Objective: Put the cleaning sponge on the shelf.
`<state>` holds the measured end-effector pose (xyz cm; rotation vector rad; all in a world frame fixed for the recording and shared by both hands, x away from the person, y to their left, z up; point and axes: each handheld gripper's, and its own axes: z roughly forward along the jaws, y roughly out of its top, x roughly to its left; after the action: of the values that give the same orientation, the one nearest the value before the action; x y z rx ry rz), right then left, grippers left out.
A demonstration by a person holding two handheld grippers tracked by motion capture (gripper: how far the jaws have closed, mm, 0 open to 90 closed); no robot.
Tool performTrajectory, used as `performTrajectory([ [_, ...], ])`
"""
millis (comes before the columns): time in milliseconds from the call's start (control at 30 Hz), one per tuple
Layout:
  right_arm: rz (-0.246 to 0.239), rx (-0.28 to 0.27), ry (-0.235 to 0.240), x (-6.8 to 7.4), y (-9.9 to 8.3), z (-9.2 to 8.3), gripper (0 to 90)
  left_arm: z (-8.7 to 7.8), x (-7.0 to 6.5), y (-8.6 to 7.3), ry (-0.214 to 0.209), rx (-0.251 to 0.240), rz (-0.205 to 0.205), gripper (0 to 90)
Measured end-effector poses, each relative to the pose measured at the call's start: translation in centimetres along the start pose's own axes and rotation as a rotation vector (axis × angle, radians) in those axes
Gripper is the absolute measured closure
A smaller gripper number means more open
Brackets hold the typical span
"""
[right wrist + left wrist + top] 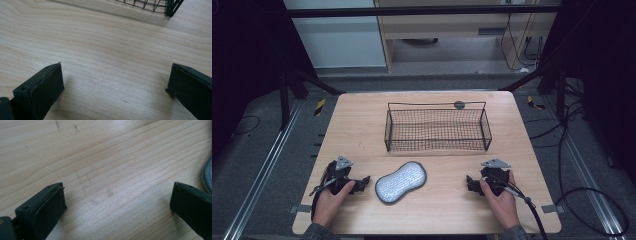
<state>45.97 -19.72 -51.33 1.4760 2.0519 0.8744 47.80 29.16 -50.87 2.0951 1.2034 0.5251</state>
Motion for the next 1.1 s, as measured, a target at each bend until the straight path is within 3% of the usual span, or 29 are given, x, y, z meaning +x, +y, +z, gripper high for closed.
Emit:
performTrajectory([
  [333,-0.001,0.001,0.009,0.0,0.1,0.1,0.4,-0.4,-0.4,0.1,-0.014,-0.002,-0.011,3.6],
  [367,-0.001,0.001,0.010,0.1,0.1,0.1,0.4,-0.9,-0.9,0.7,0.009,0.011,0.032,3.6],
  [433,-0.001,0.001,0.009,0.1,0.1,0.1,0.4,-1.2,-1.1,1.1,0.008,0.011,0.049,3.5],
  [500,0.000,0.001,0.008,0.1,0.1,0.1,0.4,-2.2,-2.0,2.3,0.021,0.014,0.092,3.4],
  [667,0.001,0.000,0.002,0.1,0.1,0.1,0.4,-3.3,-2.9,4.0,0.009,0.021,0.115,3.9],
  [933,-0.003,0.000,0.006,0.1,0.1,0.1,0.3,-4.1,-5.2,6.6,-0.069,0.101,0.199,6.6],
  [1100,-0.005,0.003,0.013,0.1,0.2,0.1,0.3,-3.7,-7.5,8.5,-0.102,0.188,0.304,8.4],
])
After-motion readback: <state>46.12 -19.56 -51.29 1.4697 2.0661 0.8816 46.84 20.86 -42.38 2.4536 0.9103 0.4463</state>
